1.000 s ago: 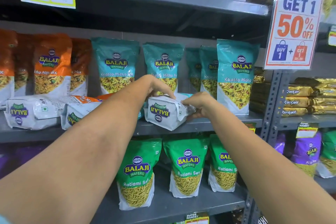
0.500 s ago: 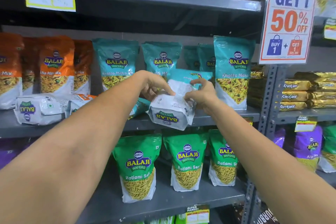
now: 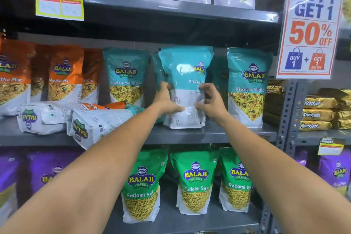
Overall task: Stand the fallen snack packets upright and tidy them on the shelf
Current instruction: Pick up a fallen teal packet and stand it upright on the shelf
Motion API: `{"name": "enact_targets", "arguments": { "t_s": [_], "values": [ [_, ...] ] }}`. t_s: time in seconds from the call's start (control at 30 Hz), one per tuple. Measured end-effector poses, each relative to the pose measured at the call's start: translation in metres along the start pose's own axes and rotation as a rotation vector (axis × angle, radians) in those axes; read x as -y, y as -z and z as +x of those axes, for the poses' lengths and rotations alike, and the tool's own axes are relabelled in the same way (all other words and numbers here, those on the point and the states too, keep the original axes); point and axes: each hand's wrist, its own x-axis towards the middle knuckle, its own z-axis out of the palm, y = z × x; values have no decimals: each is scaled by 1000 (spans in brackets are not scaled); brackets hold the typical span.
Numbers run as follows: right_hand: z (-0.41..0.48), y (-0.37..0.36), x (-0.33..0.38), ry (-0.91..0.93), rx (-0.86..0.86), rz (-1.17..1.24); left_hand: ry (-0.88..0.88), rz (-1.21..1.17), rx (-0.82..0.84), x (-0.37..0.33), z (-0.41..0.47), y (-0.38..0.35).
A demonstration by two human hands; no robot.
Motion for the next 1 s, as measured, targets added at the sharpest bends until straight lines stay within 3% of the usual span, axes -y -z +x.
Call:
{"name": "enact_targets", "arguments": {
  "t_s": [0.33, 0.53, 0.73, 0.87, 1.0],
  "values": [
    [16, 6, -30, -145, -31, 168, -105, 24, -180, 19, -5, -22],
    [31, 10, -28, -349, -10, 595, -228, 263, -375, 25, -7, -26],
    [38, 6, -26, -287, 16, 244, -206, 148, -287, 12, -14, -41],
    [35, 4, -32, -280, 19, 369, -158, 98, -249, 11, -16, -47],
    [36, 7, -28, -343, -14, 409, -4, 16, -138, 7, -13, -48]
  ]
}}
